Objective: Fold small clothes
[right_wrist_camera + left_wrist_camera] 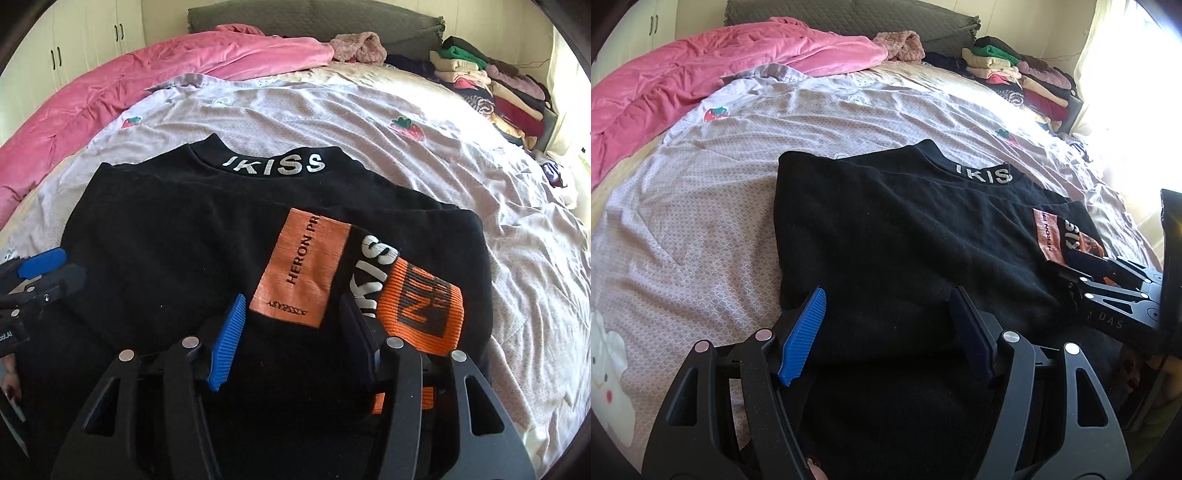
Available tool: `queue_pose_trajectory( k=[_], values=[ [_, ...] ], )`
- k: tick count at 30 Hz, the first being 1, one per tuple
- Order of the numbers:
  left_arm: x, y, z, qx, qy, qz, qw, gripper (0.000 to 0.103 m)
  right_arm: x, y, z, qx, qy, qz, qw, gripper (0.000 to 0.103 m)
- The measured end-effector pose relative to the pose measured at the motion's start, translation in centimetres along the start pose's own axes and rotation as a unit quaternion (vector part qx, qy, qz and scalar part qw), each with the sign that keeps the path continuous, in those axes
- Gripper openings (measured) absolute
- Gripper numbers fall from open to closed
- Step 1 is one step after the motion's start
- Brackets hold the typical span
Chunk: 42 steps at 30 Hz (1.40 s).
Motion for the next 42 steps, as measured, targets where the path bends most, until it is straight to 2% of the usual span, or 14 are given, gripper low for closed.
queue_pose_trajectory(
  k=[3,6,13,20,21,22,23,25,31,35,42],
  values=[
    [0.2,0.1,0.0,-0.001,-0.001,0.002,1.0,0.063,0.6,0.2,-0.5,0.002,0.004,0.014,1.0,0.053],
    [0.5,0.1,-0.1,0.001,0.002,0.004,1.0,0.064,1.5,0.5,0.0,-0.013,-0.023,0.022,0.999,0.053],
    [0.7,0.0,-0.1,0.0,0.001,0.005,1.0,0.064,3.0,1.0,1.6,-0.053,-0.056,0.028,0.997,0.053],
    [1.3,0.0,-0.1,0.004,0.002,0.012,0.9999,0.069,3.7,1.2,1.4,-0.057,-0.058,0.037,0.996,0.054],
    [1.4,0.0,-0.1,0.003,0.001,0.012,0.9999,0.07,3.7,1.1,1.4,-0.058,-0.057,0.037,0.996,0.066],
    [1.5,0.0,-0.1,0.003,0.001,0.013,0.9999,0.073,3.8,1.2,1.4,-0.06,-0.06,0.04,0.996,0.084],
    [1.5,0.1,-0.1,0.003,0.0,0.014,0.9999,0.073,4.0,1.1,1.5,-0.064,-0.062,0.047,0.995,0.088],
    [1.8,0.1,-0.2,0.004,-0.001,0.017,0.9998,0.078,4.6,1.2,1.5,-0.067,-0.053,0.062,0.994,0.088],
    [3.1,0.0,-1.0,0.02,-0.009,0.036,0.9991,0.093,5.1,1.1,1.6,-0.072,-0.055,0.072,0.993,0.091],
    [3.9,0.1,-1.3,0.031,-0.009,0.046,0.9984,0.093,5.5,1.2,1.8,-0.078,-0.06,0.08,0.992,0.091],
    [5.5,0.4,-0.8,0.021,-0.023,0.057,0.9979,0.093,6.9,1.2,2.1,-0.083,-0.061,0.101,0.99,0.091]
  ],
)
Point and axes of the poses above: each gripper's, at about its wrist camera, not at the fingertips, and x roughly against the way its jaws point, z to its right, y to its underside, the point moved 2 cm from there along -x, roughly the way its jaws point, and after that the axes turned 9 degrees about y, right-handed, at the moved point
